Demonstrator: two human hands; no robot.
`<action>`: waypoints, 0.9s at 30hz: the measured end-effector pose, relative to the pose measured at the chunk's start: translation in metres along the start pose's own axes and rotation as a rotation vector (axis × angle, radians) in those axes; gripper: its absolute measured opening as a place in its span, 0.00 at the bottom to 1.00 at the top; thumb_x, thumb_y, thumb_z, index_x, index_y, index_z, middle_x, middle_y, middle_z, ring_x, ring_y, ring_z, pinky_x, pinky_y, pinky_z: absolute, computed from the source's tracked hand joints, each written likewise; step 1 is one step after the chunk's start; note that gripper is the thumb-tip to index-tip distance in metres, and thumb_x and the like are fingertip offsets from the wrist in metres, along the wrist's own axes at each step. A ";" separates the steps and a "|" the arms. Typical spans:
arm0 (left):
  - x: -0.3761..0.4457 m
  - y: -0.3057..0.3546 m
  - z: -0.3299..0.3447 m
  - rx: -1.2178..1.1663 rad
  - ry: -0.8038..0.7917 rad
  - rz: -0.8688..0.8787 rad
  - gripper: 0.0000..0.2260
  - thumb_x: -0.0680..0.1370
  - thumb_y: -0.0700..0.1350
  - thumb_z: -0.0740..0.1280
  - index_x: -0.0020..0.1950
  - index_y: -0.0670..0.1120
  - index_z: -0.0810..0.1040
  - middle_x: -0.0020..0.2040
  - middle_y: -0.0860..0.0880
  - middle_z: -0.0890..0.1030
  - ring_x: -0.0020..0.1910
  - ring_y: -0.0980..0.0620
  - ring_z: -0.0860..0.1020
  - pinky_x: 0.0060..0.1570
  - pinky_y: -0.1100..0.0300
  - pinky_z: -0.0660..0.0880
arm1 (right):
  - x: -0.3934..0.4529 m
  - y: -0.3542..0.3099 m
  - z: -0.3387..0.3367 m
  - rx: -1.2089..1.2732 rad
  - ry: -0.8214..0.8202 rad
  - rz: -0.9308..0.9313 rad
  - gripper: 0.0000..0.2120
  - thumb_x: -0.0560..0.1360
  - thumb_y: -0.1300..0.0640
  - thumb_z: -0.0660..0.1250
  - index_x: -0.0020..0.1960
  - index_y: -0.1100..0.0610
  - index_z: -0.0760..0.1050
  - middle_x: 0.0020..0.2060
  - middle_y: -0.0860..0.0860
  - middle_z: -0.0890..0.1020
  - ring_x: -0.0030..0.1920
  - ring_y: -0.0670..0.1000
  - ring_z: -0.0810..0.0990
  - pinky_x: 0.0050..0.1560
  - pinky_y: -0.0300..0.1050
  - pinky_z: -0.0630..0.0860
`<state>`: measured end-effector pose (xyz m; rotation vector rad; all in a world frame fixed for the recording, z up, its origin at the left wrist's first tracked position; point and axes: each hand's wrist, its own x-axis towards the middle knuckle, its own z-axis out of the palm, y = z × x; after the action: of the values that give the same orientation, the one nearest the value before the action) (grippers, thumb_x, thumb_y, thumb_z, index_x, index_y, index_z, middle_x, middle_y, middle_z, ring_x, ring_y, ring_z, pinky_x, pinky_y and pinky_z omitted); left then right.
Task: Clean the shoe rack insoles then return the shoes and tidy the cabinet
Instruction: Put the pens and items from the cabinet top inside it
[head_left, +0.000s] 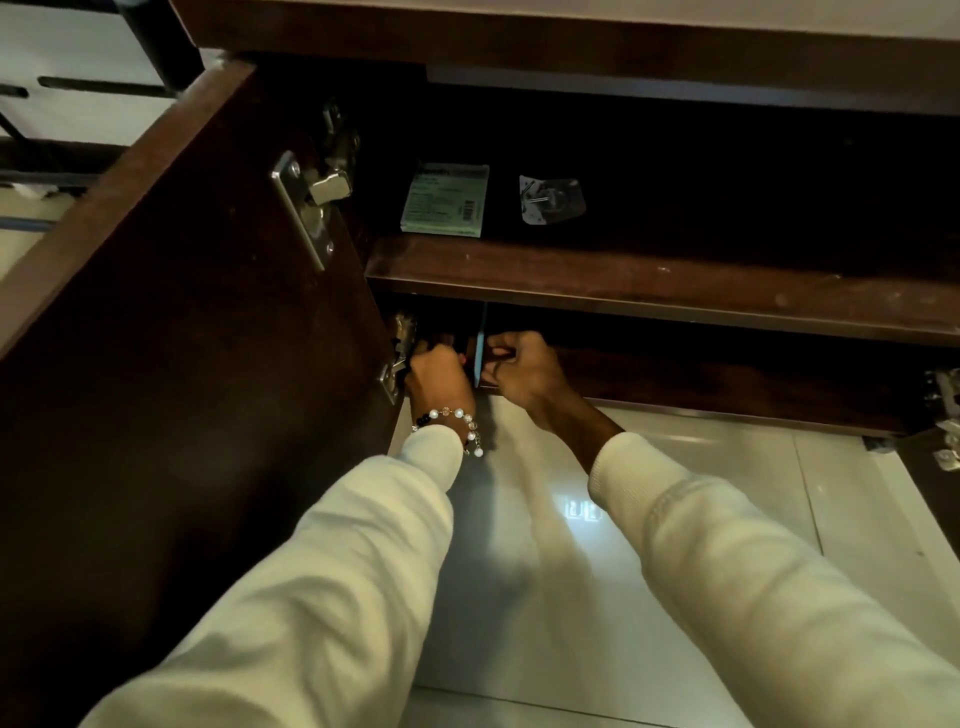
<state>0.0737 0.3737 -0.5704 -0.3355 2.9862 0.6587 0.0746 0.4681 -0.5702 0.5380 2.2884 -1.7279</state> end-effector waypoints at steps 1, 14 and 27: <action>0.000 -0.001 0.000 -0.008 0.000 0.005 0.12 0.79 0.36 0.60 0.59 0.39 0.79 0.58 0.38 0.78 0.57 0.39 0.77 0.53 0.55 0.72 | 0.002 -0.001 0.003 0.003 -0.001 0.000 0.17 0.73 0.73 0.63 0.60 0.63 0.76 0.56 0.58 0.80 0.57 0.56 0.80 0.60 0.53 0.77; -0.026 0.014 -0.012 -0.259 0.057 -0.160 0.16 0.75 0.36 0.66 0.62 0.37 0.74 0.61 0.36 0.75 0.61 0.37 0.75 0.58 0.51 0.72 | -0.022 -0.005 -0.008 0.232 -0.041 0.017 0.24 0.76 0.77 0.55 0.69 0.64 0.67 0.66 0.57 0.72 0.67 0.54 0.72 0.66 0.48 0.71; -0.083 0.047 -0.085 -0.593 -0.136 0.166 0.09 0.74 0.49 0.69 0.41 0.44 0.81 0.35 0.42 0.82 0.38 0.42 0.82 0.41 0.50 0.80 | -0.128 -0.072 -0.111 0.017 0.045 -0.249 0.09 0.79 0.65 0.60 0.51 0.60 0.79 0.37 0.52 0.82 0.33 0.48 0.78 0.32 0.39 0.73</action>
<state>0.1422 0.3960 -0.4655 -0.0606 2.6448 1.5140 0.1649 0.5378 -0.4257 0.3086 2.4634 -1.8631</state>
